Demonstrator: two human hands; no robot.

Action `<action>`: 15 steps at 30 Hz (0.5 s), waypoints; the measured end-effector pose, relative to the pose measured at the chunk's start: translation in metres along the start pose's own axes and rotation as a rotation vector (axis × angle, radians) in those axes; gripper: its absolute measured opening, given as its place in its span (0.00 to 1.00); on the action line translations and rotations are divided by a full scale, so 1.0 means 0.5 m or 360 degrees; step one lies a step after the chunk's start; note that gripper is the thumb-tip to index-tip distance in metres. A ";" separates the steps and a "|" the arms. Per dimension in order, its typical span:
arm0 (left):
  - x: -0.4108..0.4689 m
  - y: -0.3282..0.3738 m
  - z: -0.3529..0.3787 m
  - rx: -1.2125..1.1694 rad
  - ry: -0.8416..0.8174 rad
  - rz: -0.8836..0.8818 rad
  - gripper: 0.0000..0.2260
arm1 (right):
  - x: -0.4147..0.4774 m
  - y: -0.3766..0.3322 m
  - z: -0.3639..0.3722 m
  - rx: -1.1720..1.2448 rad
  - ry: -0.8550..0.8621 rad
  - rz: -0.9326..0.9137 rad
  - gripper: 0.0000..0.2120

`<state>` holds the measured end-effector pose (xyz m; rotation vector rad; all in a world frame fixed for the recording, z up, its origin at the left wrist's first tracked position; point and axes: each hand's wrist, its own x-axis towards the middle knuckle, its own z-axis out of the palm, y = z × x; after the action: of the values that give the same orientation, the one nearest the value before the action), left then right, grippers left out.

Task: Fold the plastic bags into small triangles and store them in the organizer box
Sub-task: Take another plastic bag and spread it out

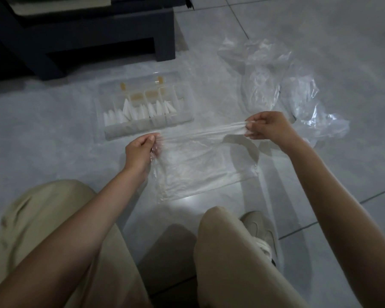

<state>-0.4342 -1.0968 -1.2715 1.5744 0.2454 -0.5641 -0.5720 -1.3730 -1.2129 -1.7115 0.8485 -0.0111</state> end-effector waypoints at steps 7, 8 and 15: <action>-0.003 0.010 0.000 0.0115 0.0024 0.0002 0.12 | 0.001 -0.002 0.013 0.0134 0.0139 -0.0050 0.05; -0.004 0.011 0.001 0.0116 0.0024 0.0011 0.12 | 0.000 -0.003 0.014 0.0067 0.0181 -0.0090 0.06; -0.006 0.013 0.006 0.0184 0.0085 0.0114 0.12 | 0.003 0.012 0.062 -0.0434 0.0756 -0.0278 0.04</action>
<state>-0.4344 -1.0998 -1.2641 1.7050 0.1986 -0.4882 -0.5609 -1.3483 -1.2287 -2.0763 1.0792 -0.4539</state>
